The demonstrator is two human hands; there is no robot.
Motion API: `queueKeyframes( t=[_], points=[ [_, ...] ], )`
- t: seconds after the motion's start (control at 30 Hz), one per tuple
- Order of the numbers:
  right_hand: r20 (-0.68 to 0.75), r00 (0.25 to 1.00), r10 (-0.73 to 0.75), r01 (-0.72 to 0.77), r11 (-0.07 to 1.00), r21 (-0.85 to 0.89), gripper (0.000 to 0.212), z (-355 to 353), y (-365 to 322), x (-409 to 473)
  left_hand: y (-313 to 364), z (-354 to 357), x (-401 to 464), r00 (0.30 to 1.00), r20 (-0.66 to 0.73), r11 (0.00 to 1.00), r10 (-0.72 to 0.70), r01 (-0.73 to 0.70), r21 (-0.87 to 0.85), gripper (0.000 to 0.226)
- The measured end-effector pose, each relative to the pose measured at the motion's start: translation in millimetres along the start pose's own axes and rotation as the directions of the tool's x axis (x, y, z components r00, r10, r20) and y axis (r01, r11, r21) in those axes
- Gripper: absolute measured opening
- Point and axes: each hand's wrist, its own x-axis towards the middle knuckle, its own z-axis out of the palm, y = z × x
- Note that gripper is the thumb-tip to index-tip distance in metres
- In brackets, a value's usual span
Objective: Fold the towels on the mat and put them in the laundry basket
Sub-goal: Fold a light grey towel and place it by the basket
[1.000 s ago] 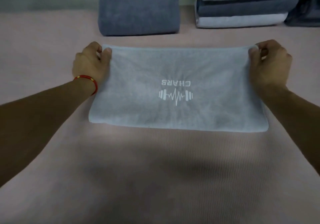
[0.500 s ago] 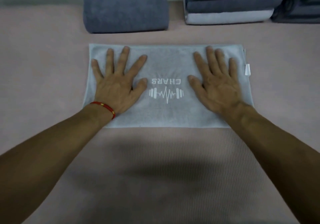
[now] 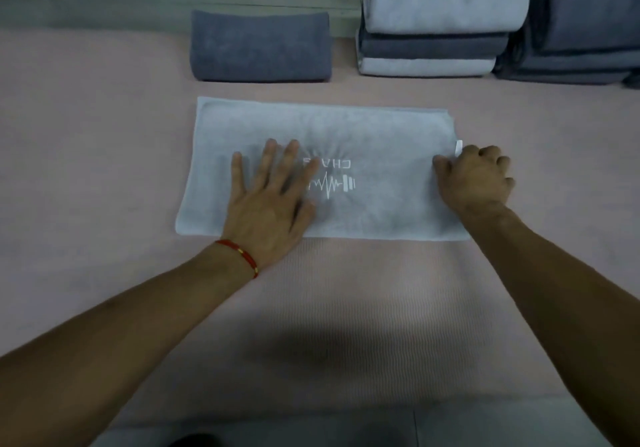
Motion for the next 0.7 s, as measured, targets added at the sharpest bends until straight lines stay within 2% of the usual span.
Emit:
queueKeyframes(
  t=[0.07, 0.2, 0.37, 0.47, 0.6, 0.7],
  points=[
    [-0.004, 1.0, 0.03, -0.03, 0.998, 0.048, 0.055, -4, -3, 0, 14, 12, 3, 0.998, 0.056, 0.999, -0.039, 0.039, 0.002, 0.061],
    [0.117, 0.989, 0.096, -0.123, 0.959, 0.255, 0.053, -8, -5, 9, 13, 20, 4, 0.996, 0.073, 0.998, -0.049, 0.046, 0.032, 0.061],
    [0.153, 0.988, 0.027, -0.093, 0.889, 0.449, 0.025, -12, 1, 15, 12, 17, 6, 0.995, 0.086, 0.999, -0.043, 0.04, 0.037, 0.061],
    [0.165, 0.986, 0.018, -0.101, 0.852, 0.514, 0.035, -16, 4, 14, 12, 18, 6, 0.996, 0.084, 0.998, -0.042, 0.038, 0.04, 0.061],
    [0.298, 0.953, 0.055, -0.2, 0.853, 0.482, 0.056, -24, 1, 20, 11, 17, 6, 0.995, 0.088, 0.999, -0.037, 0.034, 0.035, 0.062],
    [0.358, 0.933, 0.029, -0.21, 0.853, 0.477, 0.055, -28, -1, 22, 11, 17, 6, 0.995, 0.09, 0.999, -0.029, 0.028, 0.017, 0.062]
  ],
)
